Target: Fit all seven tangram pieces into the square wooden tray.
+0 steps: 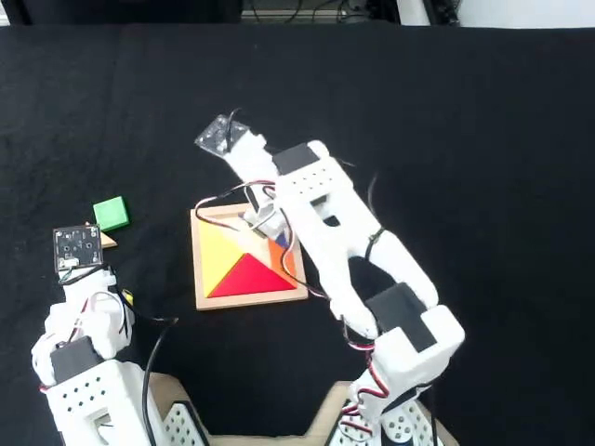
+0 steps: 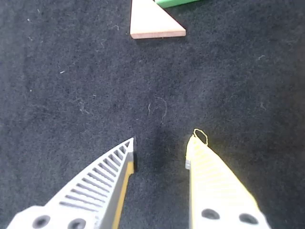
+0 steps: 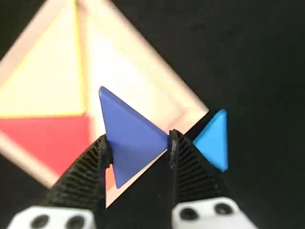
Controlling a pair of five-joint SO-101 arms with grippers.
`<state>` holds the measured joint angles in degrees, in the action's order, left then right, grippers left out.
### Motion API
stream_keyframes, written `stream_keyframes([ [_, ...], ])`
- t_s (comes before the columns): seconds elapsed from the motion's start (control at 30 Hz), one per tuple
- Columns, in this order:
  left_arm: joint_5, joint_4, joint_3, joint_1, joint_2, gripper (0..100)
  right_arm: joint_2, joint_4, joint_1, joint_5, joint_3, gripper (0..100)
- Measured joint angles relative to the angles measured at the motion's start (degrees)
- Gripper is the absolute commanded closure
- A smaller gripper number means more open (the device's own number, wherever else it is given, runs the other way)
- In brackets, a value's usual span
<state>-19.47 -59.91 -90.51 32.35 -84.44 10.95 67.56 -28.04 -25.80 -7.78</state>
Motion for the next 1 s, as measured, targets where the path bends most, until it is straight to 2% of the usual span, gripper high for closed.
stream_keyframes([
  [0.17, 0.0, 0.0, 0.0, 0.0, 0.0, 82, 6.42, -2.11, 3.08, -1.49, 4.31, 97.7],
  [0.43, 0.0, 0.0, 0.0, 0.0, 0.0, 82, 17.41, 1.85, 4.66, -4.31, 15.21, 98.0],
  [1.0, 0.0, 0.0, 0.0, 0.0, 0.0, 82, 17.93, 1.85, 2.81, -3.08, 15.12, 98.0],
])
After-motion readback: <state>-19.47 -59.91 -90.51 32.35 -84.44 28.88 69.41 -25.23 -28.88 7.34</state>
